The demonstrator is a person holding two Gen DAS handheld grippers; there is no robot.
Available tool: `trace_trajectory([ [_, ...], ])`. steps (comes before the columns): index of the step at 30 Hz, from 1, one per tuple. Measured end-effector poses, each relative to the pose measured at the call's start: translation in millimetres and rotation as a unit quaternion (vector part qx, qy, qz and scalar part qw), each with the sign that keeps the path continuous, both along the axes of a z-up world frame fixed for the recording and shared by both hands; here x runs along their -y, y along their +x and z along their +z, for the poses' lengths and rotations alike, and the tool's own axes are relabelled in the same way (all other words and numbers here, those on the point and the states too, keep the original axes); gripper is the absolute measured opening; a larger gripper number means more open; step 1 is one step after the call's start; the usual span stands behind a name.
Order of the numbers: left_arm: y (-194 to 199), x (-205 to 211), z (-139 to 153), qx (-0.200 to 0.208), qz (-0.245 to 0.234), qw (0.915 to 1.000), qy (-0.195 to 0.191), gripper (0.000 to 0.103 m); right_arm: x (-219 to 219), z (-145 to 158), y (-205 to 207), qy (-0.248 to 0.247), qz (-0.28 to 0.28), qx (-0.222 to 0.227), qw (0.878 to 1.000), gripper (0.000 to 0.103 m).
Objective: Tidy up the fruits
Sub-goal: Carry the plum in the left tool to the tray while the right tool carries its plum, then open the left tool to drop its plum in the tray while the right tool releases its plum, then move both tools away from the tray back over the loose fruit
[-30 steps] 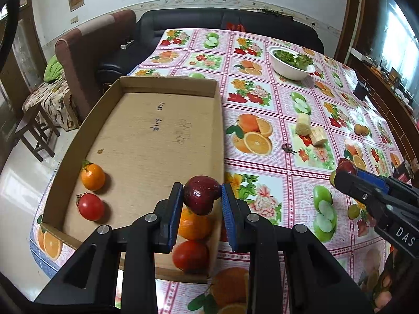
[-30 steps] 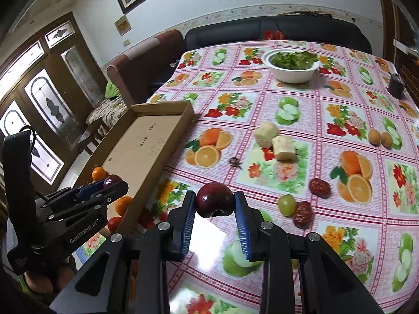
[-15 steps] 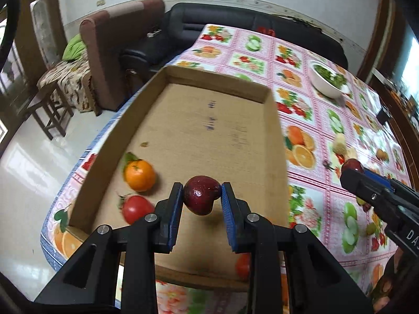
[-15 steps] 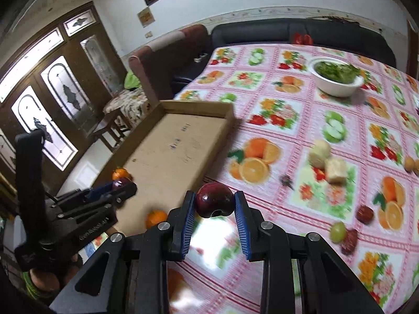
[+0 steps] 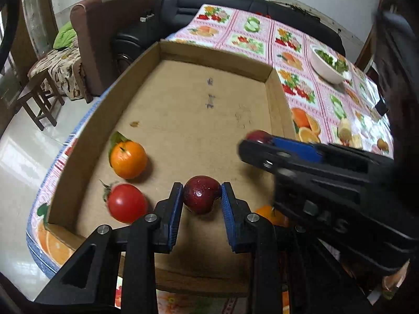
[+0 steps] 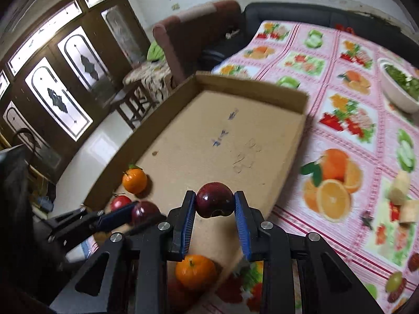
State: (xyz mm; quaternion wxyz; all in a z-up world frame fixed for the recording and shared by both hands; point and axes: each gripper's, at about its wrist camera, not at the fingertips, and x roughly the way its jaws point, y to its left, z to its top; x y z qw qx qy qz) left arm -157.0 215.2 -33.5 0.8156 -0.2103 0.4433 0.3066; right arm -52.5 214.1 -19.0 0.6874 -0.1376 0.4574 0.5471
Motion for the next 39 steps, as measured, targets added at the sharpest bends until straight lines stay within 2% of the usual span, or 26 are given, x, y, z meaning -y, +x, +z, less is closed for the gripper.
trace_trajectory([
  [4, 0.3, -2.9, -8.0, -0.008, 0.003, 0.9999, -0.009, 0.027, -10.4, -12.5, 0.9, -0.014, 0.006, -0.004, 1.000, 0.030],
  [10, -1.0, -4.4, -7.0, -0.007, 0.006, 0.9999, -0.009, 0.028, -18.9, -13.8, -0.6, -0.021, 0.015, 0.002, 1.000, 0.032],
  [11, -1.7, -4.7, -7.0, -0.008, 0.007, 0.9999, -0.010, 0.030, -19.2, -14.0, 0.5, -0.020, 0.015, 0.002, 1.000, 0.032],
  [13, -3.2, -5.4, -5.9, -0.009, 0.012, 0.9998, -0.009, 0.043, -17.9, -13.7, 2.6, -0.017, 0.015, -0.005, 1.000, 0.032],
  [15, -5.1, -4.7, -2.5, -0.006, 0.015, 0.9998, -0.006, 0.044, -16.0, -12.0, 5.4, -0.014, 0.012, -0.012, 1.000, 0.036],
  [17, -6.7, -2.6, 2.1, -0.004, 0.018, 0.9998, -0.002, 0.045, -12.7, -7.3, 8.1, -0.005, 0.008, -0.015, 1.000, 0.047],
  [19, -7.8, 0.5, 6.4, -0.002, 0.019, 0.9998, 0.005, 0.050, -4.8, -0.4, 9.7, 0.007, 0.001, -0.018, 1.000, 0.047],
  [29, -4.8, 25.1, 27.2, 0.013, 0.015, 0.9995, 0.024, 0.050, 64.4, 24.5, 21.7, 0.046, -0.053, -0.028, 0.997, 0.047],
  [36, 8.6, 52.2, 35.1, 0.017, -0.010, 0.9993, 0.031, 0.050, 136.9, 35.8, 34.1, 0.064, -0.112, -0.026, 0.991, 0.048],
  [39, 14.8, 63.7, 37.6, 0.016, -0.022, 0.9991, 0.033, 0.050, 168.4, 38.2, 40.2, 0.070, -0.142, -0.024, 0.987, 0.052],
])
